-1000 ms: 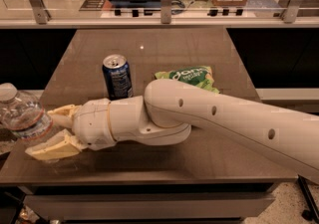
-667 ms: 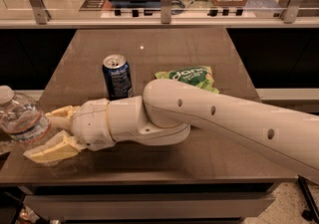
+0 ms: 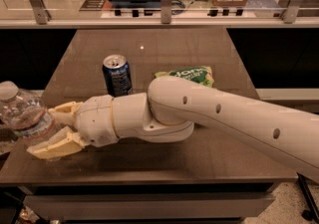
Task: Pick water bottle
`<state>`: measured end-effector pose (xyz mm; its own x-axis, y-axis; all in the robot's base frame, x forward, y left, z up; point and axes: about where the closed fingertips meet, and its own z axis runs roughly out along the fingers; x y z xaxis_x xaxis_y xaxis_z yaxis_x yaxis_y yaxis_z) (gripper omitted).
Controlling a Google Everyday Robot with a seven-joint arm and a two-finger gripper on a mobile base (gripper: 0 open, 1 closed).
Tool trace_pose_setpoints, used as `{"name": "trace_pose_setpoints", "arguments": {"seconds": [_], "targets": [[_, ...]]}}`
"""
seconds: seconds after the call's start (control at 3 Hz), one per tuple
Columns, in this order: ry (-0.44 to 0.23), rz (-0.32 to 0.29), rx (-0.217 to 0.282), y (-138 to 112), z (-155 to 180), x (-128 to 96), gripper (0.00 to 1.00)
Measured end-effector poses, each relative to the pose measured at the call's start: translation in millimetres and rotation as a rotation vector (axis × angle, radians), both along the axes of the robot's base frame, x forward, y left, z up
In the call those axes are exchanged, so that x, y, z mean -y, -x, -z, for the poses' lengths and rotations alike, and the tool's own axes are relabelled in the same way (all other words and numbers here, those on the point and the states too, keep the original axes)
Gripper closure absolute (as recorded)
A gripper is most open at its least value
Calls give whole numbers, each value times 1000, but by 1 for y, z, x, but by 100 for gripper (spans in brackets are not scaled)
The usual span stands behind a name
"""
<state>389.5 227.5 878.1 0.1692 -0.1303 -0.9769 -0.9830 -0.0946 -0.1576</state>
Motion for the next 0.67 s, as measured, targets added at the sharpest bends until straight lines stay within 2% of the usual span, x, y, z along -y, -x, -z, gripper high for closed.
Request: {"name": "trace_pose_setpoints", "arguments": {"seconds": [0.67], "targets": [[-2,33,93,-22,-50,24,100]]}}
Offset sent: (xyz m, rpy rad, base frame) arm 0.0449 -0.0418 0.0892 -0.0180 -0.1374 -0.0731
